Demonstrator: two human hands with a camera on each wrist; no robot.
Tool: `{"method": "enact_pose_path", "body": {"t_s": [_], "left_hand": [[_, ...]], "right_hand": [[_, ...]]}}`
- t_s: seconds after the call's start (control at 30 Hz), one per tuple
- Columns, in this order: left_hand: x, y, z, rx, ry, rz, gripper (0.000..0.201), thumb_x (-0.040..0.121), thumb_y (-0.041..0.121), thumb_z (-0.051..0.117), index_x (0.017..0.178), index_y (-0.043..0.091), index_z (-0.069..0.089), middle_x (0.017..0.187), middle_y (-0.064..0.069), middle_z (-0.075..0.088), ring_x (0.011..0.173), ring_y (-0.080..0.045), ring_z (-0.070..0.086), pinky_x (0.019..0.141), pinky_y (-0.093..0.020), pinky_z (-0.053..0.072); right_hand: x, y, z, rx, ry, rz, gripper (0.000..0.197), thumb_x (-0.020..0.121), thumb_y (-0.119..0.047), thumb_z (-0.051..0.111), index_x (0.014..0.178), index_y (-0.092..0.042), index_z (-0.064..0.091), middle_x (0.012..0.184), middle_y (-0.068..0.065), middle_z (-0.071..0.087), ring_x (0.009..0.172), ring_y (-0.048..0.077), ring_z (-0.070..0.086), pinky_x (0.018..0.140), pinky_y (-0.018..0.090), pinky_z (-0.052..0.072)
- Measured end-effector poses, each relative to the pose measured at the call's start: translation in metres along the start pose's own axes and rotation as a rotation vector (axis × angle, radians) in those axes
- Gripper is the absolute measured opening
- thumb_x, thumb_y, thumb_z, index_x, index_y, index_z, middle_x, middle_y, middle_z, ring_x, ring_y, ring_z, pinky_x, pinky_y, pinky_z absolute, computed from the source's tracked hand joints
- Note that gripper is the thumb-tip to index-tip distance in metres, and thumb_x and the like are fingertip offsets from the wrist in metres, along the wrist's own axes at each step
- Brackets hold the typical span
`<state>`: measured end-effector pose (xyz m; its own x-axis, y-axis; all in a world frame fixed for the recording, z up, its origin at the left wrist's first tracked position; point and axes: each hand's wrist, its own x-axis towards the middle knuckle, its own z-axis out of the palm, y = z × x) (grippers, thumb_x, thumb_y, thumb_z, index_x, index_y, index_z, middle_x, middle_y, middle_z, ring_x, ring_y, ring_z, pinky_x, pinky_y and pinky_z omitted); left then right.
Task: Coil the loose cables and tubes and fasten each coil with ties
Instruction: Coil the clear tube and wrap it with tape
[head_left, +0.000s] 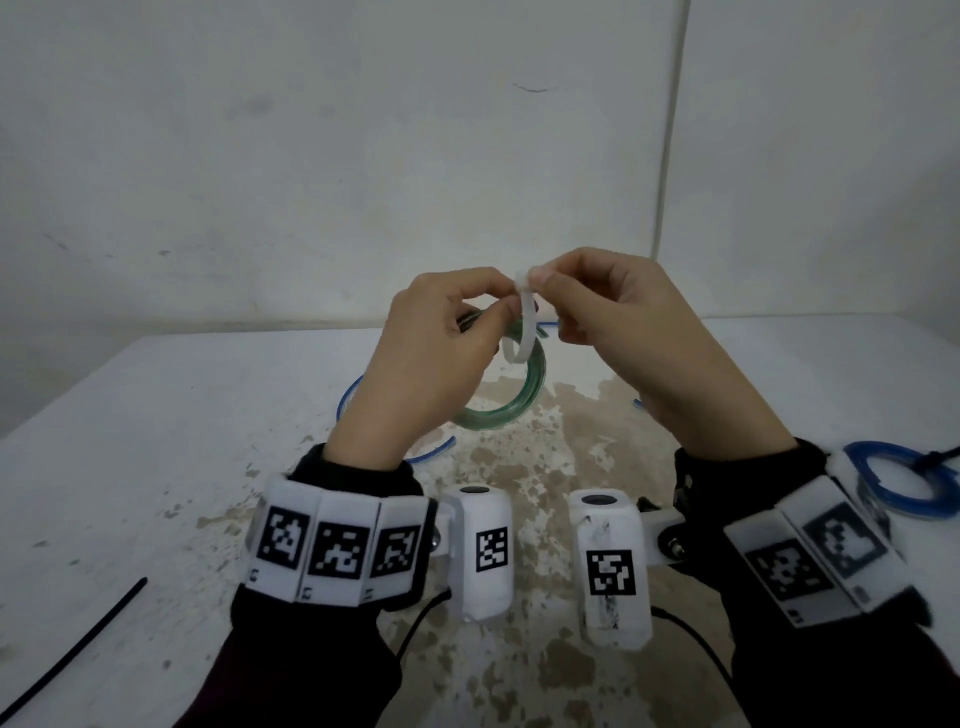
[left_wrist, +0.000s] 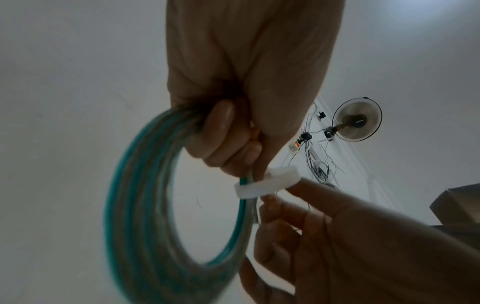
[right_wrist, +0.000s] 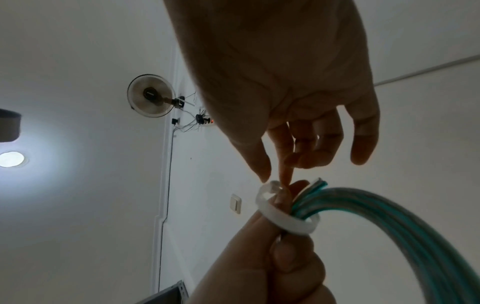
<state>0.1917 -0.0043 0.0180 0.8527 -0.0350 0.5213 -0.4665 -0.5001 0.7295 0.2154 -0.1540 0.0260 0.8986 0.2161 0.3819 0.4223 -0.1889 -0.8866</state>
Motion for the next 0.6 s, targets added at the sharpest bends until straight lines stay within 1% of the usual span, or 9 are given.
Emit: {"method": "enact_pose_path", "body": {"t_s": [0.03,0.07,0.17,0.23,0.33,0.4,0.47,0.53,0.6], "left_hand": [[-0.001,0.001,-0.003,-0.005,-0.034,-0.016,0.019,0.094,0.021,0.057,0.084,0.018,0.072,0.047,-0.003,0.035,0.047,-0.016,0.025,0.049,-0.026,0.023],[-0.001,0.002,-0.005,-0.012,-0.058,-0.032,0.018,0.093,0.021,0.057,0.084,0.018,0.073,0.048,-0.004,0.036,0.046,-0.015,0.025,0.046,-0.024,0.022],[-0.002,0.004,-0.009,-0.031,-0.110,-0.059,0.018,0.093,0.020,0.057,0.085,0.018,0.073,0.046,0.001,0.036,0.042,-0.010,0.028,0.041,-0.018,0.024],[-0.004,0.006,-0.010,-0.028,-0.146,-0.049,0.018,0.093,0.020,0.058,0.085,0.020,0.073,0.048,0.000,0.041,0.044,-0.009,0.033,0.043,-0.017,0.027],[-0.005,0.008,-0.006,-0.008,-0.170,-0.022,0.018,0.092,0.016,0.057,0.086,0.019,0.073,0.044,0.008,0.042,0.045,-0.008,0.035,0.047,-0.019,0.029],[-0.005,0.010,-0.002,-0.005,-0.164,-0.010,0.019,0.093,0.014,0.056,0.087,0.018,0.073,0.043,0.007,0.039,0.046,-0.011,0.031,0.051,-0.025,0.030],[-0.005,0.012,0.001,-0.007,-0.149,0.007,0.018,0.094,0.015,0.056,0.089,0.018,0.073,0.044,0.006,0.037,0.048,-0.015,0.028,0.054,-0.032,0.030],[-0.006,0.016,0.003,-0.024,-0.144,0.014,0.016,0.094,0.016,0.057,0.091,0.019,0.072,0.045,0.006,0.034,0.049,-0.017,0.028,0.053,-0.036,0.031],[-0.006,0.022,0.003,-0.041,-0.148,0.027,0.015,0.094,0.017,0.057,0.093,0.021,0.071,0.046,0.005,0.033,0.049,-0.018,0.028,0.052,-0.035,0.029]], "right_hand": [[0.000,0.000,-0.001,0.023,-0.019,0.016,0.017,0.092,-0.024,0.060,0.087,-0.011,0.069,0.052,-0.019,0.056,0.055,-0.003,0.050,0.065,0.019,0.046],[0.000,0.001,-0.002,0.049,-0.044,0.039,0.016,0.091,-0.024,0.061,0.086,-0.011,0.069,0.052,-0.019,0.057,0.056,-0.003,0.050,0.068,0.019,0.046],[0.002,0.003,-0.003,0.139,-0.114,0.110,0.015,0.089,-0.023,0.062,0.080,-0.014,0.071,0.059,-0.013,0.060,0.060,0.008,0.050,0.079,0.030,0.049],[0.003,0.004,-0.004,0.164,-0.157,0.137,0.019,0.089,-0.023,0.062,0.073,-0.017,0.071,0.066,-0.005,0.062,0.063,0.012,0.051,0.080,0.033,0.048],[0.003,0.003,-0.008,0.154,-0.195,0.144,0.024,0.089,-0.018,0.060,0.067,-0.020,0.068,0.074,0.003,0.062,0.068,0.013,0.053,0.082,0.034,0.046],[0.003,0.001,-0.012,0.163,-0.184,0.139,0.026,0.090,-0.014,0.058,0.066,-0.019,0.066,0.077,0.008,0.060,0.068,0.012,0.054,0.081,0.032,0.046],[0.003,-0.001,-0.016,0.153,-0.133,0.113,0.024,0.090,-0.013,0.058,0.067,-0.017,0.065,0.076,0.009,0.057,0.066,0.010,0.054,0.081,0.032,0.047],[0.003,-0.002,-0.021,0.133,-0.054,0.071,0.020,0.091,-0.014,0.058,0.072,-0.015,0.064,0.077,0.009,0.058,0.072,0.014,0.054,0.086,0.037,0.051],[0.002,-0.005,-0.025,0.131,0.001,0.036,0.019,0.092,-0.016,0.058,0.074,-0.013,0.064,0.079,0.010,0.060,0.078,0.021,0.054,0.089,0.044,0.052]]}}
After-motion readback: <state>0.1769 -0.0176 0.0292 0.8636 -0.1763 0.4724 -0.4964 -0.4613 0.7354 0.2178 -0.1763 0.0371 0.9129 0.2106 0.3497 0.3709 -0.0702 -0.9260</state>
